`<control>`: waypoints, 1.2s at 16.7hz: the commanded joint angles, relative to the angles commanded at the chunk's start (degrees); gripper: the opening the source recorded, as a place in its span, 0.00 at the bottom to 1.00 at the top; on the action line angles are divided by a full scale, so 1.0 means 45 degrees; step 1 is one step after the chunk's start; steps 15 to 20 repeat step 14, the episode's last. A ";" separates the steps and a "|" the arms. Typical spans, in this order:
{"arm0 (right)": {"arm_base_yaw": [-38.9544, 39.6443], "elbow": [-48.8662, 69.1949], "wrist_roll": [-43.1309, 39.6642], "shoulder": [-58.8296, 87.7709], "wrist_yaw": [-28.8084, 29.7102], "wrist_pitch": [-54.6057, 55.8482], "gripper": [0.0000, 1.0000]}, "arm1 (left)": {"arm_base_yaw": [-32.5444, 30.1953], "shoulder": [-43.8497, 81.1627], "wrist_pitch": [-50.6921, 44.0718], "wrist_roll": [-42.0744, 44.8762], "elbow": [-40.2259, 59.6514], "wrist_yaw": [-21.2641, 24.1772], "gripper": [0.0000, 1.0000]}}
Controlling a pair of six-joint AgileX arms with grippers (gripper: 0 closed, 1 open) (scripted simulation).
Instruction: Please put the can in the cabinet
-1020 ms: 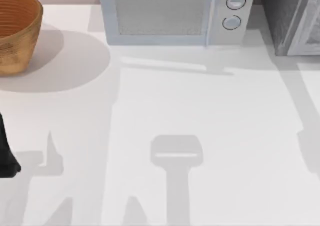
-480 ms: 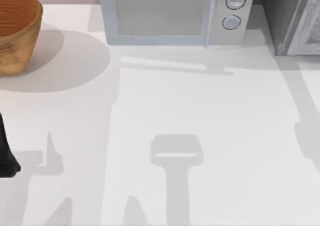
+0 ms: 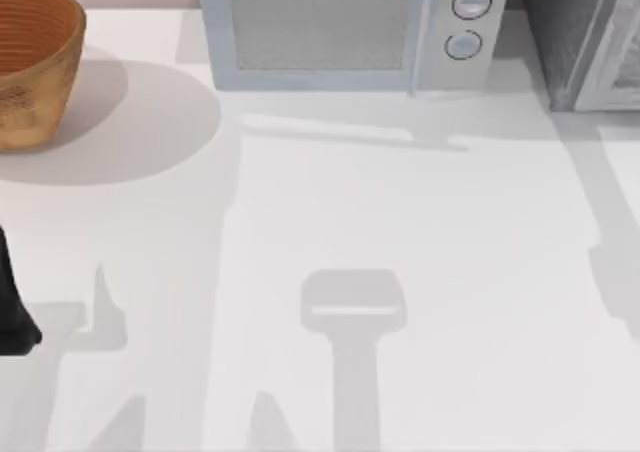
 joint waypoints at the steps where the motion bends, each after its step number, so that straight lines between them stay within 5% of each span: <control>1: 0.0000 0.0000 0.0000 0.0000 0.0000 0.0000 0.45 | 0.0000 0.0000 0.0000 0.0000 0.0000 0.0000 1.00; 8: 0.0000 0.0000 0.0000 0.0000 0.0000 0.0000 0.98 | 0.0000 0.0000 0.0000 0.0000 0.0000 0.0000 1.00; 20: 0.0000 0.0000 0.0000 0.0000 0.0000 0.0000 1.00 | 0.0000 0.0000 0.0000 0.0000 0.0000 0.0000 1.00</control>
